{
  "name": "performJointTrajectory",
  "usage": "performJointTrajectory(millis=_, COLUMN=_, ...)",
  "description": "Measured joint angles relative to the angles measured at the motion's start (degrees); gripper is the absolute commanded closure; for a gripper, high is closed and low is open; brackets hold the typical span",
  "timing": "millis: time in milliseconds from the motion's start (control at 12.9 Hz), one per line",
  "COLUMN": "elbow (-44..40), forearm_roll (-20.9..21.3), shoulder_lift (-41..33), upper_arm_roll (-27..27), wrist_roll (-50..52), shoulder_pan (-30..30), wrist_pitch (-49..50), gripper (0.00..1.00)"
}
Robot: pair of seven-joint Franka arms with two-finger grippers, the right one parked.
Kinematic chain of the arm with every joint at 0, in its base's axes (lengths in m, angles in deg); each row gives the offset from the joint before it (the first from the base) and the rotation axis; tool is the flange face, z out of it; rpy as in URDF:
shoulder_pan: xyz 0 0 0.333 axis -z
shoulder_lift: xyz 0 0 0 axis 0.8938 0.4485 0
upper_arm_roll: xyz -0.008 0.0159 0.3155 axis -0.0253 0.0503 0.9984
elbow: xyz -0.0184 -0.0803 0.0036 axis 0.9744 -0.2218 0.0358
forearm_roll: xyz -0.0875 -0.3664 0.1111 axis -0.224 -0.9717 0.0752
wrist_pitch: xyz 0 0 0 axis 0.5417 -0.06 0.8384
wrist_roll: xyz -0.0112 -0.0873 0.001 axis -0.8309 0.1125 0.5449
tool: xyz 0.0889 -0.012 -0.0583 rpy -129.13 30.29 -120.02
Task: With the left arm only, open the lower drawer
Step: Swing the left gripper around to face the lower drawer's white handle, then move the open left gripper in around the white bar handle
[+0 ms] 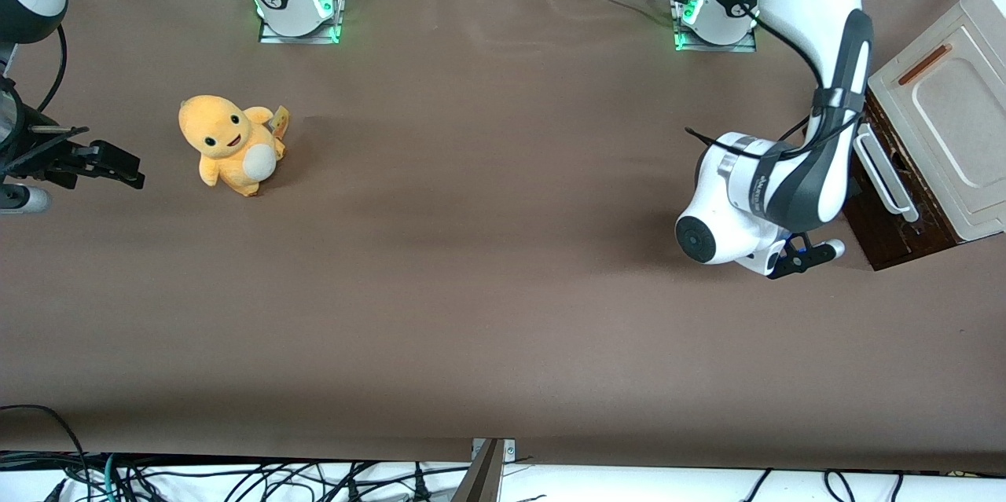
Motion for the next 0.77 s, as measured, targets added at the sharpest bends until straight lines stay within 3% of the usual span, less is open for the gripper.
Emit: performJointTrajectory(millis=773, elbow=4.85, forearm_roll=4.14, shoulder_lift=5.08, upper_arm_roll=-0.03, wrist_roll=8.56, shoulder_pan=0.95, wrist_pitch=2.98, gripper=0.0)
